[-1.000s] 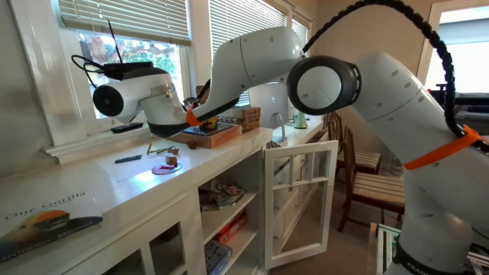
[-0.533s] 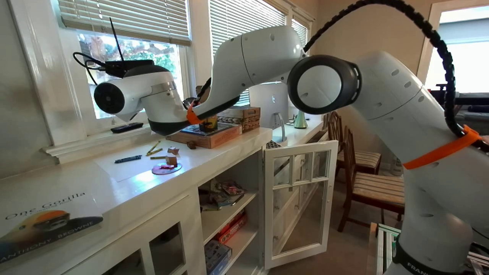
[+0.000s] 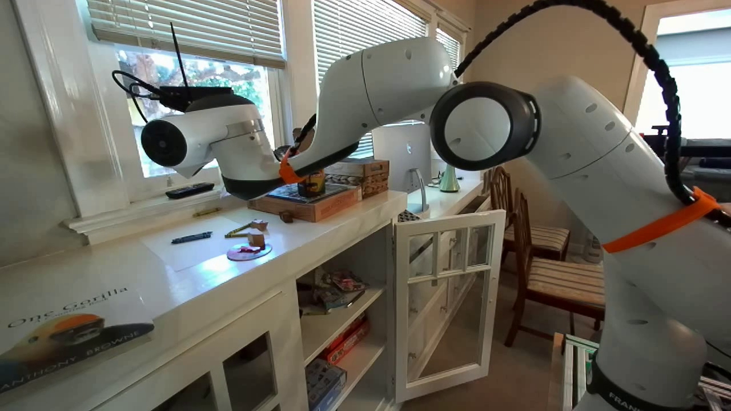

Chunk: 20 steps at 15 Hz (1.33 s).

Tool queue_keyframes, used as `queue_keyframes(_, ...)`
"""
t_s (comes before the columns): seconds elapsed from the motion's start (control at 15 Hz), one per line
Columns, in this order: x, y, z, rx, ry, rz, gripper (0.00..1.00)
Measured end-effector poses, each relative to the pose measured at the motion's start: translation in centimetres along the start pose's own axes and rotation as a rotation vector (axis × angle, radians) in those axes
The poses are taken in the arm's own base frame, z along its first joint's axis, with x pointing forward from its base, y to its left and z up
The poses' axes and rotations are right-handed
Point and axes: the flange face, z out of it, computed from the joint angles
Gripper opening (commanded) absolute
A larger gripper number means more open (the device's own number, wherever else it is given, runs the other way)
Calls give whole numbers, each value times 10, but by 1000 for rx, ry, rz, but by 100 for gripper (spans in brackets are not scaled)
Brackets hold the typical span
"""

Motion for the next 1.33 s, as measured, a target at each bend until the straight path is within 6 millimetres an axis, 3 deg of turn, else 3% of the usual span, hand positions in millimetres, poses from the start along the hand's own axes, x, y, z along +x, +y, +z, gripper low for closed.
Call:
queue_keyframes(0.67,-19,-10,9,64,209,190,99)
queue_keyframes(1.33,-91,-31,18,-114,607,455,100)
